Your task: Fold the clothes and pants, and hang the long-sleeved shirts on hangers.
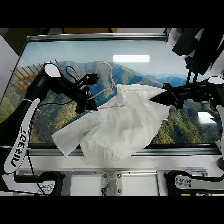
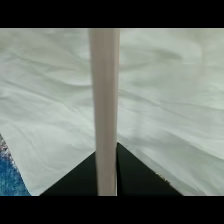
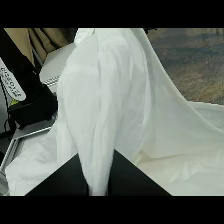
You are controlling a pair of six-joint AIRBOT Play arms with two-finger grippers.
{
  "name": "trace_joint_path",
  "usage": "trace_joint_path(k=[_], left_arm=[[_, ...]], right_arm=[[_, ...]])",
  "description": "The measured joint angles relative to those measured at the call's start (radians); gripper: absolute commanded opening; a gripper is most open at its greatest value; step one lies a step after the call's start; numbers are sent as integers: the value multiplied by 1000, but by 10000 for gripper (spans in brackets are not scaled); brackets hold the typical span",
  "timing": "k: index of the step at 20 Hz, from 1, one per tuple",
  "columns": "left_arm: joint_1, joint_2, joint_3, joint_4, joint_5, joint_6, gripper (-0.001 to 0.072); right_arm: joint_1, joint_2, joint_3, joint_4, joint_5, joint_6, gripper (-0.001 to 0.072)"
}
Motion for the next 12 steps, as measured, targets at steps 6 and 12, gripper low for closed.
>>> trace_joint_path(k=[6, 12], left_arm=[[0, 0, 0, 3, 2, 1, 14], [-2, 2, 2, -10, 19, 5, 404]], right_arm=[[0, 0, 0, -2, 0, 0, 8], [2, -1, -2, -10, 0, 16, 7]])
